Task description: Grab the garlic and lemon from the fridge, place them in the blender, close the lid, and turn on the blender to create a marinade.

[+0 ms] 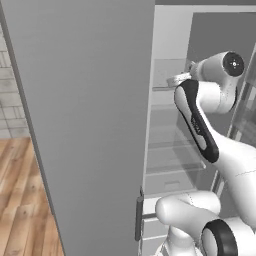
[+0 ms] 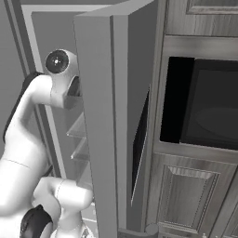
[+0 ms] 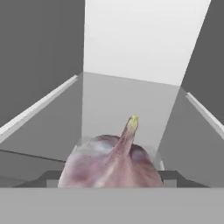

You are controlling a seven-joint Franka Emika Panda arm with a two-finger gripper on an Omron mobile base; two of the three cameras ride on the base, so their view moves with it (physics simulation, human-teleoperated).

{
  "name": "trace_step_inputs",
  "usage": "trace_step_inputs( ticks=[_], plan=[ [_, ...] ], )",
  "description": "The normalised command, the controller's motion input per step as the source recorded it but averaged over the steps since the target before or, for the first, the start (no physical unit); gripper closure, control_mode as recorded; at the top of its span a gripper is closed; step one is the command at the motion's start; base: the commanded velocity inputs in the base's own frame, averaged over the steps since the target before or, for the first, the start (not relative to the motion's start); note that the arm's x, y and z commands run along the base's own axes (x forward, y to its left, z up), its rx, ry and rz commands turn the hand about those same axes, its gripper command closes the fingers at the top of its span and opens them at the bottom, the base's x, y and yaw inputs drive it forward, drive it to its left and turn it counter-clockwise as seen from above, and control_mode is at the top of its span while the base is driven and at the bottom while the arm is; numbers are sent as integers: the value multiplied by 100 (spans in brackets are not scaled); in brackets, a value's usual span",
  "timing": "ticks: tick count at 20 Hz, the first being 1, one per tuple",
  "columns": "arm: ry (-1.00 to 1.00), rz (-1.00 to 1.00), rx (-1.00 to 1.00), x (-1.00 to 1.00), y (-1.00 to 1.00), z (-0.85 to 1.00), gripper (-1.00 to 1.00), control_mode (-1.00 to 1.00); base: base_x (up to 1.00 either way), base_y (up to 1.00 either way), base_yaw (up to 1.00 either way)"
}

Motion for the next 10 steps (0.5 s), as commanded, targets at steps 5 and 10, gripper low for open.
trace_step_inputs(
  ticks=[5, 10],
  plan=[
    [5, -2, 10, -100, 9, 41, 100, -100, 0, 0, 0],
    [17, -1, 10, -97, 11, 21, 100, -100, 0, 0, 0]
  ],
)
